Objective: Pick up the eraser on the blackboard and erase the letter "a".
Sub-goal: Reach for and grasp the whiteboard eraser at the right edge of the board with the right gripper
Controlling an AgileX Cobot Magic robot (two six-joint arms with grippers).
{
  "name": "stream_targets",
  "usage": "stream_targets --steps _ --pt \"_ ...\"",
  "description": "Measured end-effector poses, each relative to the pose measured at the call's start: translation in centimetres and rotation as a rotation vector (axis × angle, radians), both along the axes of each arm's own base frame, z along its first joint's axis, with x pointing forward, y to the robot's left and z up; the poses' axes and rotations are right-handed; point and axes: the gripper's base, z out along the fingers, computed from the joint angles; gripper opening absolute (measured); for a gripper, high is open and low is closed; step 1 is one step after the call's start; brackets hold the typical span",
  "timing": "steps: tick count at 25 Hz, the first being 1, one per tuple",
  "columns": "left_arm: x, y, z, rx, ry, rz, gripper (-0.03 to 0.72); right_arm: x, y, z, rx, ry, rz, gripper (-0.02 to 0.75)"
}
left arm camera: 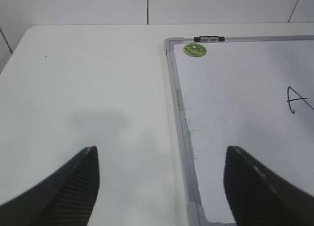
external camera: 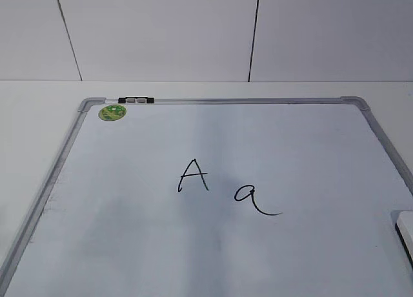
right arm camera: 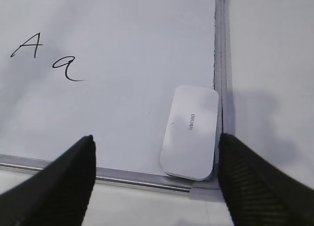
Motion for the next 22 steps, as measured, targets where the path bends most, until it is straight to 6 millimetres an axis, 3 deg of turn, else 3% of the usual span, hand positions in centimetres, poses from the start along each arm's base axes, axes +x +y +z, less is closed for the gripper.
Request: stream_targets --steps 11,16,22 --pt "1.0 -0.4 1.0 -0.048 -0.038 -0.021 0.589 -0.2 0.0 0.7 0.001 -0.028 0.000 0.592" --pt "2.9 -0.6 2.8 -0.069 0.028 -0.032 0.589 -0.9 0.0 3.9 0.005 -0.106 0.000 0.592" --pt "7.3 -0.7 4.1 -0.075 0.188 -0.031 0.589 0.9 0.0 8.1 0.028 -0.071 -0.017 0.592"
